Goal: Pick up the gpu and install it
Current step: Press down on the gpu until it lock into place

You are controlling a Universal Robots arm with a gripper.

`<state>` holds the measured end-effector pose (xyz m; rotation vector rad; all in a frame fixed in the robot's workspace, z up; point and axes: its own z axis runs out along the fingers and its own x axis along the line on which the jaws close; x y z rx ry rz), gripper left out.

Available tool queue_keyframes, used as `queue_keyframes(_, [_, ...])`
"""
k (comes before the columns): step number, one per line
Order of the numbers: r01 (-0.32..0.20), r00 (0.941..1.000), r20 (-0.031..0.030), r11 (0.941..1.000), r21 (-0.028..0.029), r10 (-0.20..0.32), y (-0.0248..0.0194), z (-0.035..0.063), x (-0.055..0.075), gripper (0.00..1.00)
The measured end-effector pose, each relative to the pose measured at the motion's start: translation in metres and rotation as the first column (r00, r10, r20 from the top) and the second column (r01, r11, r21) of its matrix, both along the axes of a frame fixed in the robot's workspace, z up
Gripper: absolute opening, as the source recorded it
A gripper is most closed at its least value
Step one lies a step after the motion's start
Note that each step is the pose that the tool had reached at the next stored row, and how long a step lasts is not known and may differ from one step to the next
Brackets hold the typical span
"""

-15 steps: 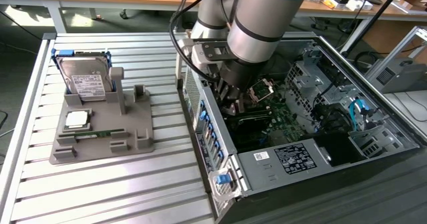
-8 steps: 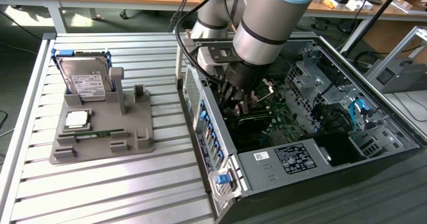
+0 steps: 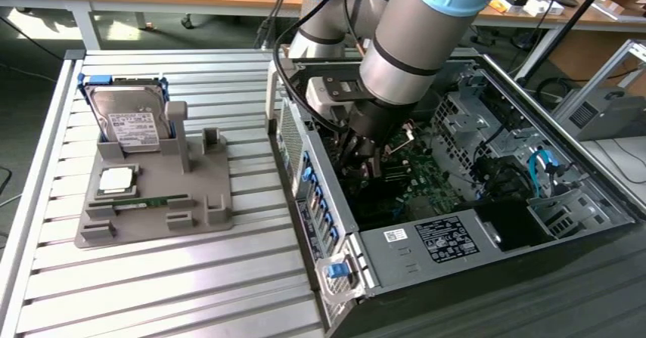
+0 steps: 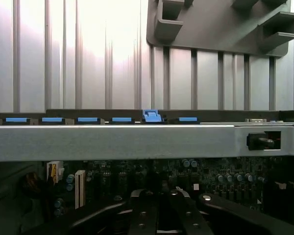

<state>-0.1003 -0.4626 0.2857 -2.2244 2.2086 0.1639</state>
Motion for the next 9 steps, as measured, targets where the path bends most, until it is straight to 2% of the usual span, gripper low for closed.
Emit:
queue_keyframes(4, [0.000,1.0000,-0.0031,1.0000,0.0001,0.000,-0.0023,-0.0030,0.002,0.11])
queue_keyframes(9, [0.000,0.9999,-0.0105,1.0000,-0.0006,0.000,-0.0022,-0.0067,0.013,0.11])
